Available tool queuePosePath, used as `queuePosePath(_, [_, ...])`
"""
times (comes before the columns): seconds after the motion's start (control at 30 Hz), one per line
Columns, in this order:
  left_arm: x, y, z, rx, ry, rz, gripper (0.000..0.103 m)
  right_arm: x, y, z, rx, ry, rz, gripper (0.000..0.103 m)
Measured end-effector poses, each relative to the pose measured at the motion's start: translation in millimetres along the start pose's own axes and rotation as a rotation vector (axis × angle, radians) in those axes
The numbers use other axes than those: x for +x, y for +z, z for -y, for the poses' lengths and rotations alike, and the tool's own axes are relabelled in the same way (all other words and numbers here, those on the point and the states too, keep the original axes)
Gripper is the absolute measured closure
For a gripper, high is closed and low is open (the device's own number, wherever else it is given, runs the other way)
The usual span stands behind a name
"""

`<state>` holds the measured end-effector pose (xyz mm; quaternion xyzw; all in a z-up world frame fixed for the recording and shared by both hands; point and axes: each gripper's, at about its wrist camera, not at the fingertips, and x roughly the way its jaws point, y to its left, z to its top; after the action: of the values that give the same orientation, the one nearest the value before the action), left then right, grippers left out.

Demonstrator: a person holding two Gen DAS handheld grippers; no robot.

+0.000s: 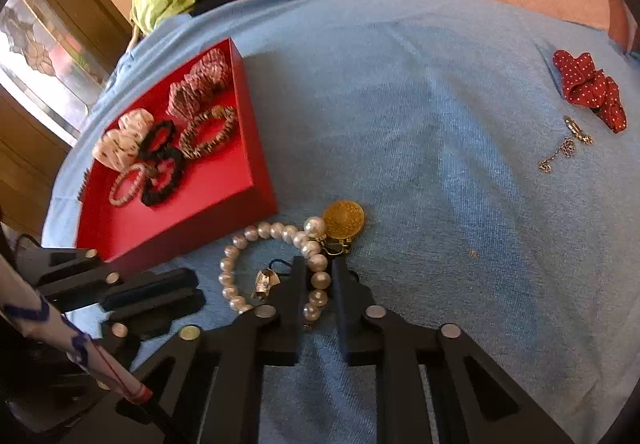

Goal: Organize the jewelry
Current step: 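Move the left tool to the pearl bracelet with gold coin charm, then lift the pearl charm bracelet with the right tool while the left tool reaches the gold pendant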

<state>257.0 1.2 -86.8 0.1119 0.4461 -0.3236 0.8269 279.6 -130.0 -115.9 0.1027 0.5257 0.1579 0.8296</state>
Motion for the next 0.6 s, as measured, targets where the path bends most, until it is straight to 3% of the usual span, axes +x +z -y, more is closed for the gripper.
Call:
queuePosePath(0.13, [0.1,1.5,-2.3,-0.013,-0.007,0.003,0.081,-21.4,0.9,6.5,0.048,0.079,0.041,0.091])
queuePosePath(0.27, [1.0,3.7,0.2,-0.012,-0.020,0.005,0.081,-55.4,3.6,16.7,0.102,0.245,0.139,0.092])
queuePosePath(0.4, [6.1,6.5,4.8,-0.005,-0.022,-0.001,0.081,-82.6,3.1,24.0,0.120,0.351,0.215,0.092])
queuePosePath(0.5, [10.8,7.9,7.9,-0.001,-0.019,-0.008,0.081,-92.1,1.4,31.4,0.142,0.403,0.243,0.092])
queuePosePath(0.6, [14.6,10.2,12.8,0.002,-0.021,-0.012,0.081,-99.0,-0.2,38.4,0.148,0.357,0.270,0.092])
